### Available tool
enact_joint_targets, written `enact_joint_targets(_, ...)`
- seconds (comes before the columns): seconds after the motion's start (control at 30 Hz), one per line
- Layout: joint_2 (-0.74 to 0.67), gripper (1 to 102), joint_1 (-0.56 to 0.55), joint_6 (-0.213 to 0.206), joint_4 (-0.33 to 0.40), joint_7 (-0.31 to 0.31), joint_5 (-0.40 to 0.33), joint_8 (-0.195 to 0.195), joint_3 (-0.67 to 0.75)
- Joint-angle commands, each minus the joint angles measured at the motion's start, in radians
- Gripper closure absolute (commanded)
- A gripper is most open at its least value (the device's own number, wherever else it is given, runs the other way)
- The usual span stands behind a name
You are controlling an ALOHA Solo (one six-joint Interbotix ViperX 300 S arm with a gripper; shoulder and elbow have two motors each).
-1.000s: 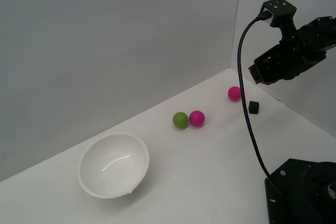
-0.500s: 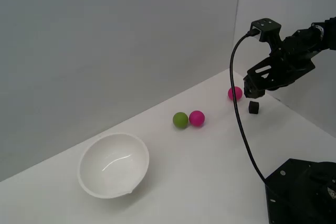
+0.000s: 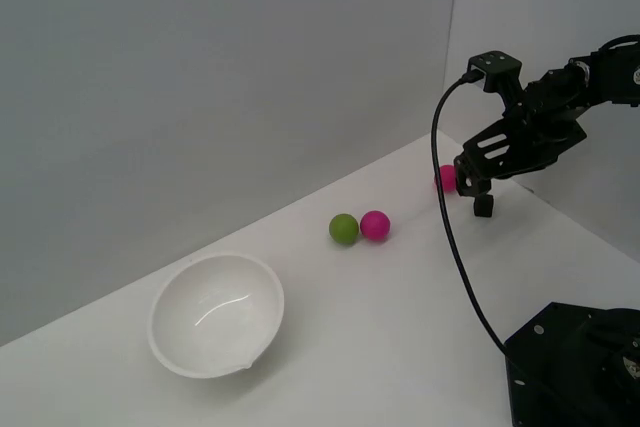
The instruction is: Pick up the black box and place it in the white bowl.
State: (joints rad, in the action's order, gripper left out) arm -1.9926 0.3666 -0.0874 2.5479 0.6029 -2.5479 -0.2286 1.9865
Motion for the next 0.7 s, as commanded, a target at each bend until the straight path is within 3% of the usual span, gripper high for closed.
enact_joint_targets(0.0,0.008,3,0.023,-0.014,-0.009,-0.014,0.011,-0.015,-0.003)
enact_joint_targets(0.67,0.163,3,0.048,-0.014,-0.014,-0.074,0.015,-0.015,-0.156)
